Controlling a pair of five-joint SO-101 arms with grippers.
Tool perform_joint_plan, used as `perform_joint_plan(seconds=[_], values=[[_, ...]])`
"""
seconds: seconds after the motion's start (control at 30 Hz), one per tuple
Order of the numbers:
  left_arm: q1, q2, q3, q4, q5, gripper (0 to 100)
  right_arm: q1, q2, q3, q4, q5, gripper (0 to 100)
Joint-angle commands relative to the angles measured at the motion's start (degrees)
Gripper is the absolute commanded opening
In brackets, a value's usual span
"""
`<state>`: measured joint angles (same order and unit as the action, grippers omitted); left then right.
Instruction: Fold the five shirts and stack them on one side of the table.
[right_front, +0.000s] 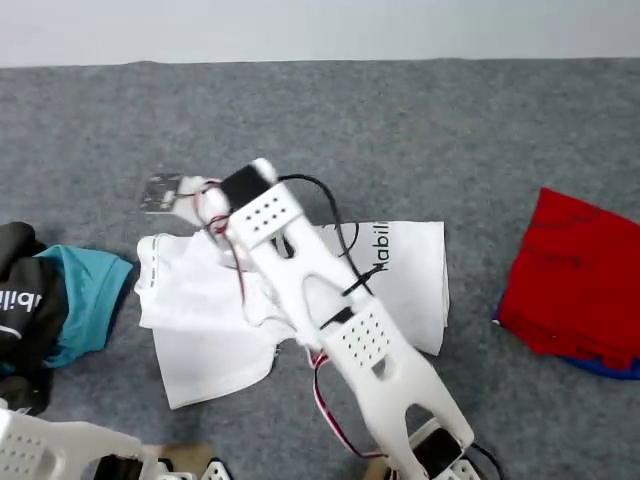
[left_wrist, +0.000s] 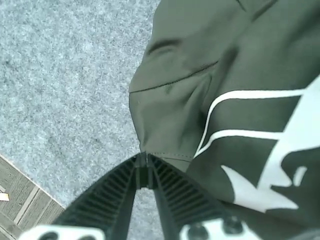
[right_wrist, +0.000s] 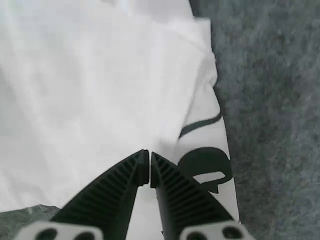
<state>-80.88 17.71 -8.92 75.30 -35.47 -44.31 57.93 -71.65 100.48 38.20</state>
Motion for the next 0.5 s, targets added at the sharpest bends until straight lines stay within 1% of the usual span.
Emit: perform_joint_plan(seconds=[0.0,0.13,0.33,0.4,0.47], values=[[0.6,-0.6,-0.5,-1.1,-0.3,1,-3.6,-7.2,-2.8,2.6,0.4,1.0],[0.4,-1.1,-0.6,-1.1,-0.3,1,-6.2,-12.5,4.4,2.7,-4.6,0.9],[0.1,-1.1,-0.7,-1.8,-0.4,1,-9.5,-27.1,30.7,2.4,-5.3,1.3],[0.1,-1.1,-0.7,-1.8,-0.4,1,-11.1,-31.0,37.5,2.3,-5.6,4.3],[0.1,-1.1,-0.7,-1.8,-0.4,1,-13.1,-33.2,42.7,1.8,-5.9,10.5]])
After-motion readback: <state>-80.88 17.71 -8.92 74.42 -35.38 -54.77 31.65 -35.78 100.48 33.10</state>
